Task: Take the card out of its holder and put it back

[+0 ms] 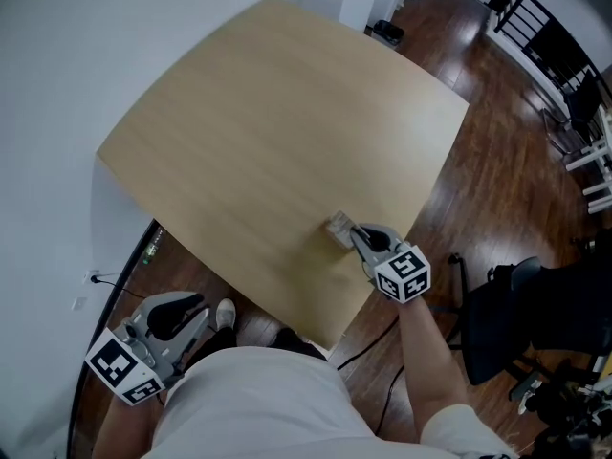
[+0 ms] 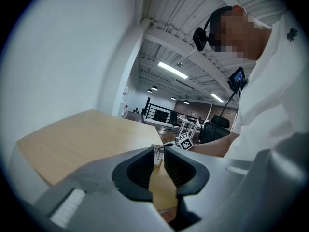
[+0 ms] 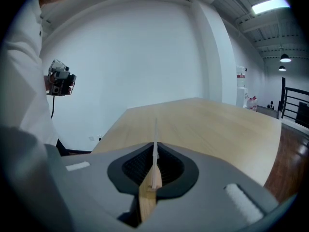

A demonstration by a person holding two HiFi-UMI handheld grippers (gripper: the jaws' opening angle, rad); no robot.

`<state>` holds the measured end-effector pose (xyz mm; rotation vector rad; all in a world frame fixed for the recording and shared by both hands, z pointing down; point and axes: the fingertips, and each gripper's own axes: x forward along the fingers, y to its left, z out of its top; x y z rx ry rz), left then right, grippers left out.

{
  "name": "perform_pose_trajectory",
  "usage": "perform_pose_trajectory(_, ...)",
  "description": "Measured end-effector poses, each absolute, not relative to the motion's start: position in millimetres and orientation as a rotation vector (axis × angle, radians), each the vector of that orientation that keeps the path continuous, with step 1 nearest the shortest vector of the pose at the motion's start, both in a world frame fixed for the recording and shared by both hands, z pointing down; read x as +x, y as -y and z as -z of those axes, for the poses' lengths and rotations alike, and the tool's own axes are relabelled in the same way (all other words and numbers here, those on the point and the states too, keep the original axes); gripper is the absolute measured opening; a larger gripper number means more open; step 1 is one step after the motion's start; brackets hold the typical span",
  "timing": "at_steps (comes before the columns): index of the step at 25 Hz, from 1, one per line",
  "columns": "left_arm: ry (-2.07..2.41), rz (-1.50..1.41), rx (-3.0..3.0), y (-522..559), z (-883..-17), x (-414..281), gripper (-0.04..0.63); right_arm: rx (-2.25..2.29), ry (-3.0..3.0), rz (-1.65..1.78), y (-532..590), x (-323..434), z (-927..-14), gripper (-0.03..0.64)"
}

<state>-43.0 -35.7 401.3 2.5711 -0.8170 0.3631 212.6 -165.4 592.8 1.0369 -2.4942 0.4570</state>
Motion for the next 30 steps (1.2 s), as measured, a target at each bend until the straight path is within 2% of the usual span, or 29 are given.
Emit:
perform_pose_trajectory(4,0.782,-0.394,2.566,34,-408,-28,0.071,1.089,2.495,-0.428,170,217,-591,0.039)
perform_pose_trajectory(7,0.744,-0.429,2.58,37,-407,-21,0.072,1.166,2.492,-0.419,174,222,-583,0.132)
perform_pose_trajectory(17,0.577,-0.413,2.735,26,-389,-45,0.071,1.457,2.35,-0.288,106,220,-510,0.196)
perform_pose_trajectory(21,0.473,-0.39,2.793,6,-382,-88,0.071,1.557,2.284,-0.294,46,180,-486,0.199)
perform_pose_trajectory(30,0.291,-0.428,2.863,-43,-400,-210,0.071,1.737,2.174,-0.379,-118,35,-455,0.201)
